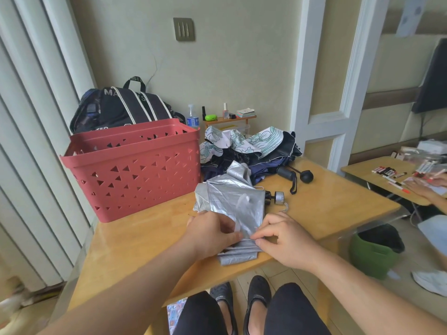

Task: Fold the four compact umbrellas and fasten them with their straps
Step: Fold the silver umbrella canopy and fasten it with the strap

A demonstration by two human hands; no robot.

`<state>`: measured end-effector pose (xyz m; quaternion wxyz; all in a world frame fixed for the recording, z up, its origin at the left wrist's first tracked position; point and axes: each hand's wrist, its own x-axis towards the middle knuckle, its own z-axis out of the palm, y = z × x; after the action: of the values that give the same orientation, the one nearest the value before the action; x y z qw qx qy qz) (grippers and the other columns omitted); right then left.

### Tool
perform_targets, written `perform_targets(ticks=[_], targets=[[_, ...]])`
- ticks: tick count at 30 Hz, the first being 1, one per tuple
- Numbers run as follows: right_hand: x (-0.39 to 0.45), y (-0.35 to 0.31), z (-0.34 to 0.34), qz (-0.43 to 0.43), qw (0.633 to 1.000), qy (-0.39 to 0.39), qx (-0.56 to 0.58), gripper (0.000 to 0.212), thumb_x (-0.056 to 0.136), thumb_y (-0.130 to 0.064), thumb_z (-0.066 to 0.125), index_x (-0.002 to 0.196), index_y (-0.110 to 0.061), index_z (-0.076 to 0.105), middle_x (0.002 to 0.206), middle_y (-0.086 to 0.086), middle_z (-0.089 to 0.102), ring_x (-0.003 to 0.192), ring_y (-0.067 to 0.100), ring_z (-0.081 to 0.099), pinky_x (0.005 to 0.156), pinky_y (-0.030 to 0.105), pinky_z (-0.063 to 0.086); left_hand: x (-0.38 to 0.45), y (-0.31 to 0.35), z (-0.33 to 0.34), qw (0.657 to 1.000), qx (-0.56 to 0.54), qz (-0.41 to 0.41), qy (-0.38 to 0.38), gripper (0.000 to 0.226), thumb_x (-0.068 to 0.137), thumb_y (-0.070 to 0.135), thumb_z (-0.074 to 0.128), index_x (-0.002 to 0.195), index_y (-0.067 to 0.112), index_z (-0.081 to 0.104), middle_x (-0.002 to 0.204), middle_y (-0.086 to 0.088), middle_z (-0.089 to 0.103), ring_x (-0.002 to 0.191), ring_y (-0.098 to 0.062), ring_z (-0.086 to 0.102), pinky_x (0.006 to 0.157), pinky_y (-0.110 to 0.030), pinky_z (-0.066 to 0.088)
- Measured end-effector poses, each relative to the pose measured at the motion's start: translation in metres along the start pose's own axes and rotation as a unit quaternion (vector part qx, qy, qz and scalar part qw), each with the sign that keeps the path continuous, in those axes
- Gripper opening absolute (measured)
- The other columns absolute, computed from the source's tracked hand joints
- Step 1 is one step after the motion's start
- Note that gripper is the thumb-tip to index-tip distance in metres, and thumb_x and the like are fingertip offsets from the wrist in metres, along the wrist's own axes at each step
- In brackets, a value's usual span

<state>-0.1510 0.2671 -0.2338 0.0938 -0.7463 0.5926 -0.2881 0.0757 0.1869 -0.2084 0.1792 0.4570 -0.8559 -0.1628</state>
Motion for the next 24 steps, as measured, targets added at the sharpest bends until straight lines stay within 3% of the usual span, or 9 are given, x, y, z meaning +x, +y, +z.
perform_targets(ticks=[3,6,9,12,14,16,18,21,24], targets=[[0.001,0.001,-0.002,0.006,1.000,-0.008,0.010,0.019,0.095,-0.040,0.068,0.111,-0.041,0.079,0.099,-0.023,0.062,0.112,0.000,0.048,0.102,0.025,0.041,-0.004,0.001,0.001,0.998,-0.047,0.041,-0.015,0.024,0.085,0.060,0.068,0.073,0.040,0.066,0.067,0.021,0.064,0.073,-0.004,0.059,0.091,-0.045,0.053],[0.004,0.002,-0.004,0.015,1.000,-0.008,0.022,0.016,0.094,-0.034,0.072,0.107,-0.038,0.080,0.097,-0.023,0.062,0.108,-0.003,0.048,0.097,0.024,0.038,-0.011,-0.005,-0.002,0.990,-0.093,0.104,-0.036,0.021,0.084,0.058,0.071,0.096,0.041,0.075,0.094,0.027,0.074,0.096,-0.003,0.067,0.096,-0.042,0.053],[0.005,0.003,-0.005,0.020,0.999,-0.014,0.025,0.016,0.094,-0.034,0.072,0.107,-0.041,0.079,0.098,-0.024,0.062,0.107,-0.003,0.049,0.097,0.024,0.040,-0.020,-0.012,-0.004,0.985,-0.023,0.167,-0.022,0.027,0.085,0.066,0.063,0.108,0.055,0.070,0.111,0.036,0.067,0.110,-0.003,0.059,0.104,-0.043,0.043],[0.004,0.001,-0.004,0.025,0.999,-0.016,0.025,0.016,0.095,-0.036,0.070,0.107,-0.043,0.078,0.098,-0.024,0.060,0.110,-0.001,0.047,0.101,0.026,0.039,-0.028,-0.016,-0.008,0.985,0.005,0.167,-0.032,0.022,0.088,0.066,0.061,0.108,0.062,0.068,0.117,0.032,0.060,0.116,-0.003,0.048,0.106,-0.041,0.036],[0.003,0.000,-0.003,0.020,1.000,-0.010,0.021,0.016,0.096,-0.036,0.068,0.106,-0.043,0.078,0.097,-0.023,0.059,0.110,0.001,0.046,0.102,0.028,0.038,-0.033,-0.016,-0.010,0.984,0.023,0.173,-0.046,0.016,0.090,0.056,0.065,0.104,0.062,0.069,0.117,0.030,0.058,0.117,-0.001,0.044,0.107,-0.040,0.032],[0.002,-0.001,-0.001,0.016,1.000,-0.004,0.017,0.016,0.097,-0.034,0.067,0.104,-0.043,0.078,0.096,-0.022,0.058,0.109,0.001,0.045,0.102,0.028,0.039,-0.031,-0.015,-0.016,0.987,0.002,0.147,-0.065,0.017,0.088,0.046,0.063,0.096,0.059,0.071,0.115,0.032,0.059,0.118,0.000,0.043,0.110,-0.042,0.028],[0.000,-0.003,0.002,0.001,1.000,0.010,-0.003,0.017,0.097,-0.033,0.065,0.102,-0.042,0.079,0.095,-0.022,0.058,0.108,0.001,0.044,0.100,0.028,0.041,-0.020,-0.013,-0.024,0.993,-0.033,0.112,-0.035,0.024,0.086,0.043,0.053,0.093,0.058,0.070,0.110,0.031,0.064,0.117,-0.001,0.048,0.111,-0.045,0.030],[-0.004,-0.004,0.008,-0.047,0.996,0.051,-0.056,0.021,0.094,-0.035,0.059,0.099,-0.038,0.080,0.091,-0.024,0.056,0.104,0.006,0.043,0.094,0.033,0.045,0.011,-0.002,-0.031,0.994,-0.013,0.087,0.063,0.033,0.093,0.029,0.048,0.109,0.046,0.072,0.120,0.017,0.067,0.120,-0.014,0.054,0.109,-0.040,0.041],[-0.006,-0.003,0.009,-0.073,0.992,0.065,-0.077,0.026,0.092,-0.036,0.055,0.097,-0.036,0.081,0.089,-0.024,0.057,0.103,0.007,0.044,0.089,0.036,0.048,0.046,0.014,-0.024,0.993,0.060,0.096,0.042,0.037,0.098,0.020,0.051,0.128,0.030,0.070,0.133,0.001,0.064,0.127,-0.023,0.053,0.106,-0.034,0.043]])
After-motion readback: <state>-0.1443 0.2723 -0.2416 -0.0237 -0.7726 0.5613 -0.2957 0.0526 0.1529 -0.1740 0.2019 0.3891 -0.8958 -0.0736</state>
